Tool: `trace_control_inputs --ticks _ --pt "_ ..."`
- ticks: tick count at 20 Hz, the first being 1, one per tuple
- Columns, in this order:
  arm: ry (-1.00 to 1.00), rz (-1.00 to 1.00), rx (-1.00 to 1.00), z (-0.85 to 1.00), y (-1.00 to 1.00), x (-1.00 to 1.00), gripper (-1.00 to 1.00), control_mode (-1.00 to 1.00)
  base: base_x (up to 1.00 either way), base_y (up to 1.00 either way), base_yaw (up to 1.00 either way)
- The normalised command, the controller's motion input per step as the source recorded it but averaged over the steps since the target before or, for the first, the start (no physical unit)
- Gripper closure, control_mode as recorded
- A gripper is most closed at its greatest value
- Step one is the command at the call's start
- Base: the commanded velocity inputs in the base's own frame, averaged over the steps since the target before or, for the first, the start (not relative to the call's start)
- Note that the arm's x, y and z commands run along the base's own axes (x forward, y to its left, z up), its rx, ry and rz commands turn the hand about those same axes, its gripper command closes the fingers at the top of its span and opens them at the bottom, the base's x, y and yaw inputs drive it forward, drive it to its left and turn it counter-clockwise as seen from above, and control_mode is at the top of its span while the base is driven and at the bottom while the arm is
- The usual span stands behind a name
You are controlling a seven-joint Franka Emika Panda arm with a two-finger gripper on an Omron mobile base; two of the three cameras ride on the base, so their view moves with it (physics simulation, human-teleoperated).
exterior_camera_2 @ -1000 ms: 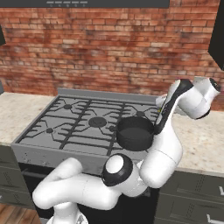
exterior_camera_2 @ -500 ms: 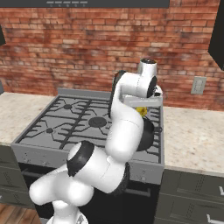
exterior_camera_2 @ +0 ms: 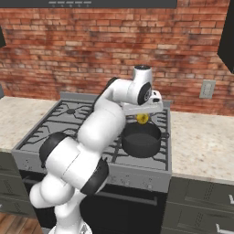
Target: Turn on the burner for the pot on the stove. Wait thirty seconds for the pot to heat up. Then add the lemon to the pot.
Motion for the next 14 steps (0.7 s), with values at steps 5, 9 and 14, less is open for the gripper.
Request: trace_control_inputs --ticks 5,9,14 --pt "0.00 0.00 0.00 -0.08 0.00 0.00 1.00 -1.00 0.00 0.00 0.00" --pt "0.00 0.00 0.00 -0.06 0.00 0.03 1.00 -1.00 0.00 0.00 0.00" --pt "0.00 0.00 0.00 -0.11 0.00 0.08 1.00 -1.00 0.00 0.00 0.00"
